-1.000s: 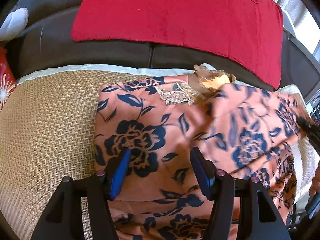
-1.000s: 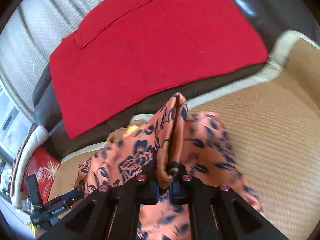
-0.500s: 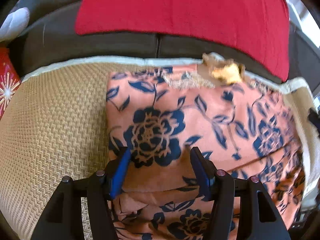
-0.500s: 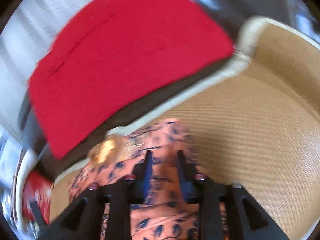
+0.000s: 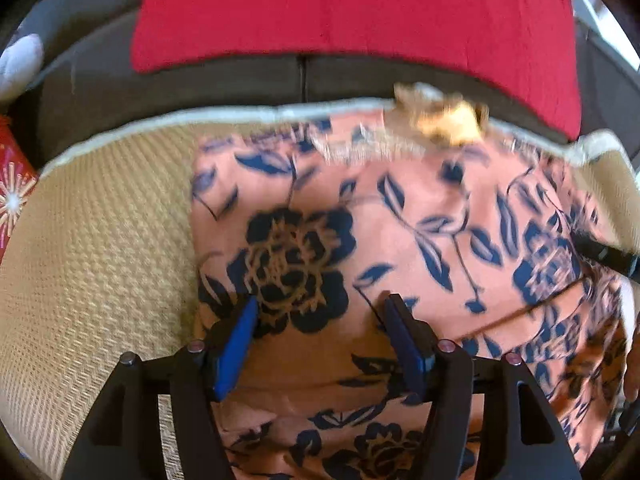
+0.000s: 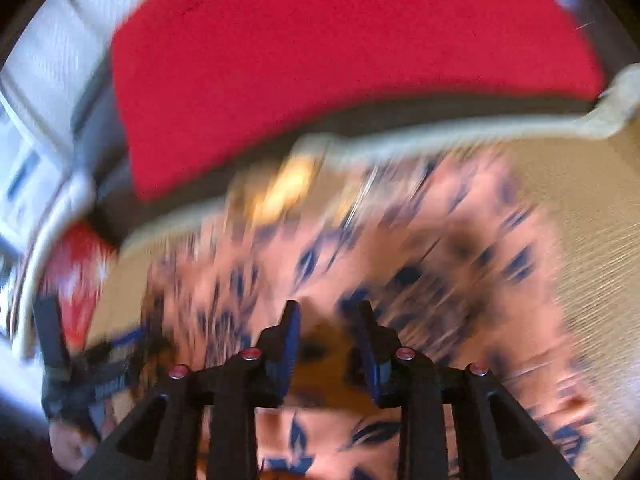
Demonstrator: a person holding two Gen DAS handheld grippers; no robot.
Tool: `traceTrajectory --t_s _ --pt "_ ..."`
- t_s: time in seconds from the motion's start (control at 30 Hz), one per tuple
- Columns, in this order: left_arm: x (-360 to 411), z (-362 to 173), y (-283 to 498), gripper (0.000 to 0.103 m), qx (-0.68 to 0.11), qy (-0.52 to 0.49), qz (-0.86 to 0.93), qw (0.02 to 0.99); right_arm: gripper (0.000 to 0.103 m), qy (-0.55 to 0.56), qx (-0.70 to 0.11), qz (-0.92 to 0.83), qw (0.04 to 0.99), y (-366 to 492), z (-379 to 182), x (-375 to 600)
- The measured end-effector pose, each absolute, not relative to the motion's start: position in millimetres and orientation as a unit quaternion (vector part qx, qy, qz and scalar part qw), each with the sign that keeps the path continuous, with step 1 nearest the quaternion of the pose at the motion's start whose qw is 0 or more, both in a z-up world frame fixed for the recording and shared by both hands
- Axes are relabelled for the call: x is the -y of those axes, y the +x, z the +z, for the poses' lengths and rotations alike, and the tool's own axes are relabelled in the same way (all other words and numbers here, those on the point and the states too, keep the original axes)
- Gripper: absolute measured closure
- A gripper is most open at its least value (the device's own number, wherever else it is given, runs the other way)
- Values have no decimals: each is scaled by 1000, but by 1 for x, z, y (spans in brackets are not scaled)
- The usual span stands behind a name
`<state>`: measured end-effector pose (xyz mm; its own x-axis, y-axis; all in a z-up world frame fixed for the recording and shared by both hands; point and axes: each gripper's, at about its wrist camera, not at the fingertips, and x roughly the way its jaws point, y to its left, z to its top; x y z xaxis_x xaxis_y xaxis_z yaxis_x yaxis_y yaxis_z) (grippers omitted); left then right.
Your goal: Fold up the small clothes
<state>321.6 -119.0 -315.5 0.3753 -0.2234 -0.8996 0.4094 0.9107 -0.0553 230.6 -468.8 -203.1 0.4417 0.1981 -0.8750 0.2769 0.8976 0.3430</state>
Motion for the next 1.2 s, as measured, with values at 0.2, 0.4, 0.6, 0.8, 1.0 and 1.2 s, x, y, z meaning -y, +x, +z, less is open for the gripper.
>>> traceTrajectory --t_s 0.2,0.4,0.6,0.8,1.0,1.2 --pt "86 -290 288 34 -508 63 -208 834 66 212 -491 -7 845 218 -186 453" --pt "17 -266 219 31 -481 31 -174 859 21 248 -429 -16 869 135 -139 471" --pt "-53 -286 117 29 -489 -37 -149 859 21 223 -492 -56 840 9 -131 484" --pt "-86 -331 80 29 -563 -115 -130 808 21 293 -570 -82 763 -75 -181 508" --pt "-87 -353 80 29 -577 -158 -128 791 21 356 -592 -64 720 -74 -239 489" --pt "-74 -359 76 39 -563 -139 -158 799 48 331 -591 -78 731 -54 -255 472"
